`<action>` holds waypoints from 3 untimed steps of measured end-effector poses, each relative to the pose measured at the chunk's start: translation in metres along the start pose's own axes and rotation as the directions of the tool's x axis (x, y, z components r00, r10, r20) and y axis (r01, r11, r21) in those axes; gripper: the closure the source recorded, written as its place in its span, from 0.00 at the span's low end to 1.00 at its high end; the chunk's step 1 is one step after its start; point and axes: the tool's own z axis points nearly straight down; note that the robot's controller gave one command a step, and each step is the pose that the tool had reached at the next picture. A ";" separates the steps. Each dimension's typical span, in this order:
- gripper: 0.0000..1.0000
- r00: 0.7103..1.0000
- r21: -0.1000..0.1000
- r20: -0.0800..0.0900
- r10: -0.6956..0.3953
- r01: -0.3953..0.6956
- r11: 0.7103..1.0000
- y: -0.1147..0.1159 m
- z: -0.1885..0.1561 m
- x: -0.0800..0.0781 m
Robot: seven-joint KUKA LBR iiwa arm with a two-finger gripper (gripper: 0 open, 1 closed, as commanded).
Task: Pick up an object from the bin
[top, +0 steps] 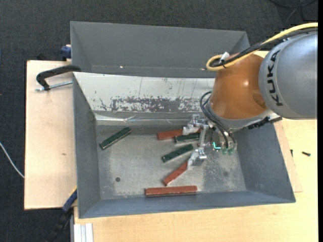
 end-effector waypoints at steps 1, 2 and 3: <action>0.00 1.000 0.000 0.008 0.000 0.000 1.000 0.000 -0.004 -0.002; 0.00 0.986 0.003 0.014 -0.168 0.168 0.986 0.007 0.037 -0.014; 0.00 0.975 0.003 0.013 -0.220 0.220 0.976 0.010 0.045 -0.020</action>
Offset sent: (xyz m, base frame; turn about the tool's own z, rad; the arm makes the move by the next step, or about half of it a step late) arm 0.0155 0.0103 -0.0664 -0.2577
